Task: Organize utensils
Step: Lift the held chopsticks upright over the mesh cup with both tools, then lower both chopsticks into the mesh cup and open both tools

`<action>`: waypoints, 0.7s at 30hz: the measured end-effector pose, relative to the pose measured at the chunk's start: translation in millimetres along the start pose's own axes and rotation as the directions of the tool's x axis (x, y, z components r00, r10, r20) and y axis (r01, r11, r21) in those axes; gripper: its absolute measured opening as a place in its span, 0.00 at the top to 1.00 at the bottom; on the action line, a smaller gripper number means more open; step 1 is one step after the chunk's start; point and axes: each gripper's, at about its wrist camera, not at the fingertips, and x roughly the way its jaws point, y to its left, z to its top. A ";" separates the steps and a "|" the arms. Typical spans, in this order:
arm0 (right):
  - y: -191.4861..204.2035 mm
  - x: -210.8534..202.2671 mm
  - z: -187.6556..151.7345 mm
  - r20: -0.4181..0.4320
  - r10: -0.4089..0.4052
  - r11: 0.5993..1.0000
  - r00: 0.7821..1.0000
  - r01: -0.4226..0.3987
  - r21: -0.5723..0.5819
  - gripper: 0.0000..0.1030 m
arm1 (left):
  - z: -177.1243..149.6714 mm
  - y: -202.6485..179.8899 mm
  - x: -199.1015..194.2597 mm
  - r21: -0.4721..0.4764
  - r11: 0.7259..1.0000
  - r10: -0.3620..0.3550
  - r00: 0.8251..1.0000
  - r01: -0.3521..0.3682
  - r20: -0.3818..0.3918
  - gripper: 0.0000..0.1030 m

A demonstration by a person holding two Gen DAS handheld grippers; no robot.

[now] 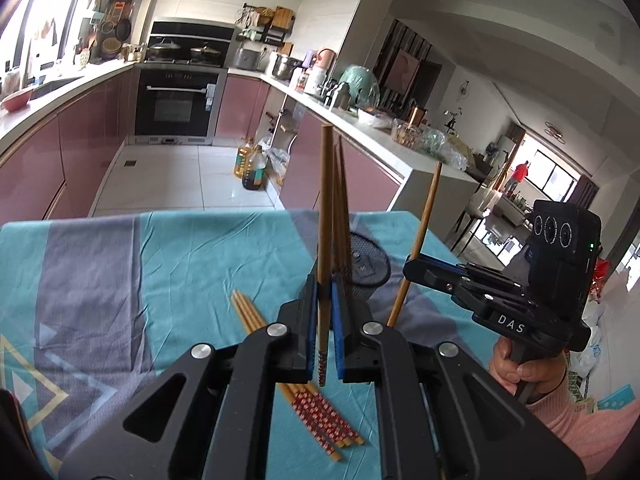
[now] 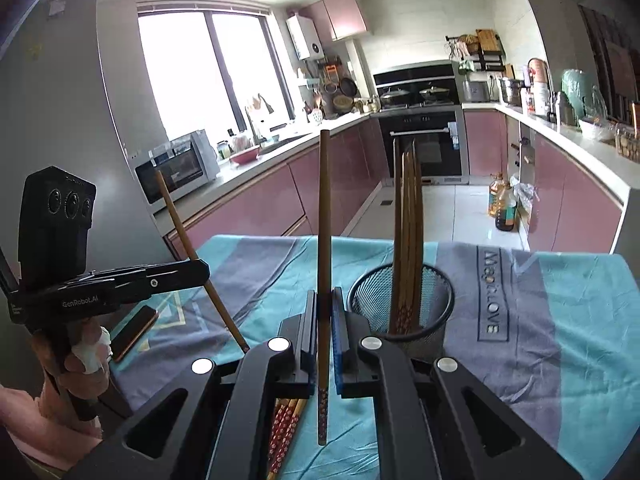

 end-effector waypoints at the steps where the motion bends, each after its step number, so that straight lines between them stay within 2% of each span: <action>1: -0.5 -2.2 3.3 0.009 -0.005 1.000 1.000 0.005 -0.003 0.95 | 2.8 -2.7 -0.2 0.004 1.000 -0.001 1.000 0.001 0.005 0.93; 21: -16.0 -17.8 64.3 0.153 -0.088 0.994 0.984 0.096 -0.048 0.95 | 70.2 -42.9 2.6 0.089 0.996 -0.026 0.991 0.015 0.130 0.93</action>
